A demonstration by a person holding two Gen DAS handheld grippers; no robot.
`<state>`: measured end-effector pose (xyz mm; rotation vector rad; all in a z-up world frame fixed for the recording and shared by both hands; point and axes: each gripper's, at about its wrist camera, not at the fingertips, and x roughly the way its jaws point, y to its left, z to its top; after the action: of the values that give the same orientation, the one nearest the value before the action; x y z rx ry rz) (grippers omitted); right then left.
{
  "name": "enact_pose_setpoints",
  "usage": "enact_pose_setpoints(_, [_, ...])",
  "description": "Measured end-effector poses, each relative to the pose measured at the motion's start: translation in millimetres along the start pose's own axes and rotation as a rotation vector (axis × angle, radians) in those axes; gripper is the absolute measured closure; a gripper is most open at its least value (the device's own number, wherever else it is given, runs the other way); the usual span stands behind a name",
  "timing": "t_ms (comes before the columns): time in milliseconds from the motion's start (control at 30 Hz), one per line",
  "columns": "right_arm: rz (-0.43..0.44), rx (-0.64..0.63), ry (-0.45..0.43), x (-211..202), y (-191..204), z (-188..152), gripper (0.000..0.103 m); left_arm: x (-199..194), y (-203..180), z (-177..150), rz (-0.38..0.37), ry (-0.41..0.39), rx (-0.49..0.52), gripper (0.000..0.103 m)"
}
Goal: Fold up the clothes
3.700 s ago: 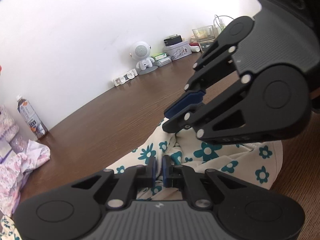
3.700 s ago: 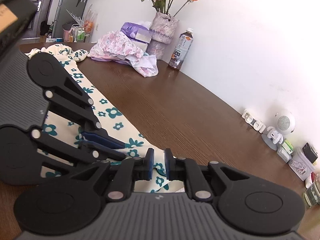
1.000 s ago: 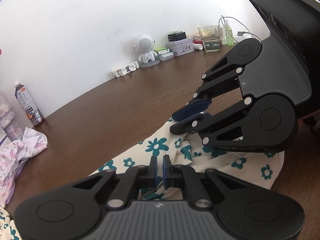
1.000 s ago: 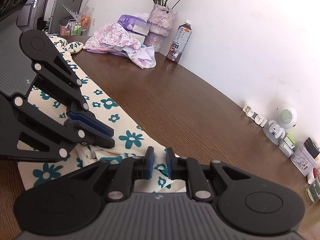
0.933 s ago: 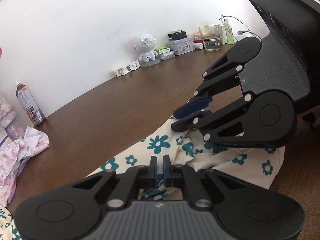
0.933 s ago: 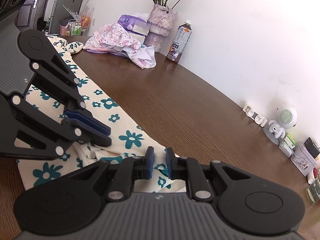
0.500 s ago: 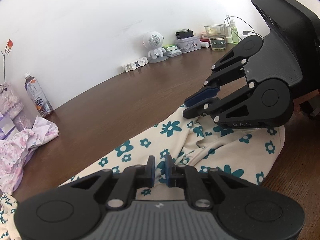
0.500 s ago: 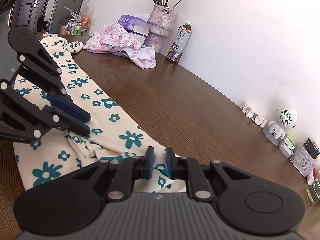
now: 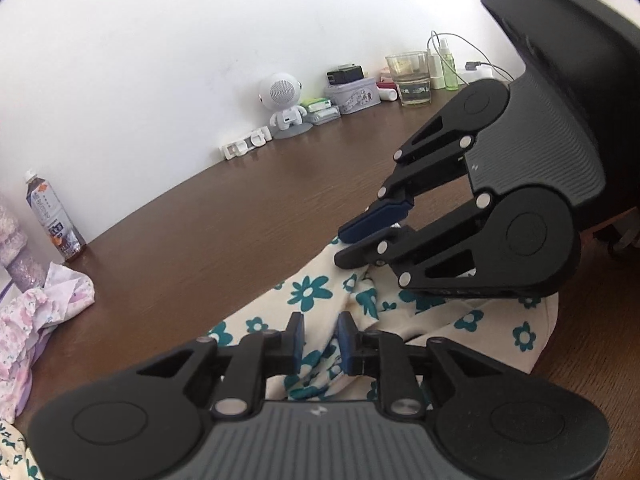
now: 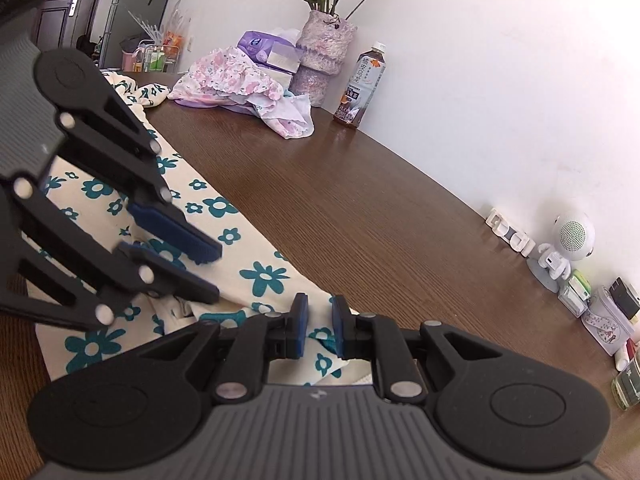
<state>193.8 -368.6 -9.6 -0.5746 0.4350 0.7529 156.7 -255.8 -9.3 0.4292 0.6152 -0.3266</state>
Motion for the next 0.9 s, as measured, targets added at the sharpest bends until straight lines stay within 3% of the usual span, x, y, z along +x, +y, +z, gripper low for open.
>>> enact_pose_setpoints(67, [0.007, 0.008, -0.003, -1.3, -4.0, -0.9, 0.088, 0.2, 3.4, -0.3, -0.007, 0.003, -0.015, 0.085])
enact_pose_setpoints(167, [-0.004, 0.031, 0.000, -3.3, -11.5, -1.1, 0.077, -0.2, 4.4, -2.3, -0.006, 0.002, -0.015, 0.085])
enact_pose_setpoints(467, [0.017, 0.081, 0.014, -4.6, -21.1, -2.3, 0.078, -3.3, 5.7, -8.4, -0.006, -0.014, -0.025, 0.085])
enact_pose_setpoints(600, [0.054, 0.112, 0.022, -4.6, -25.4, -2.9, 0.084, -4.9, 5.9, -10.3, -0.007, -0.017, -0.032, 0.085])
enact_pose_setpoints(733, [0.054, 0.106, 0.024, -3.9, -23.3, -3.4, 0.085, -17.0, 9.9, -9.2, -0.022, -0.060, -0.057, 0.085])
enact_pose_setpoints(900, [0.044, 0.083, 0.024, -4.3, -18.3, -3.6, 0.085, -21.7, 20.8, -8.3, 0.021, -0.053, -0.073, 0.086])
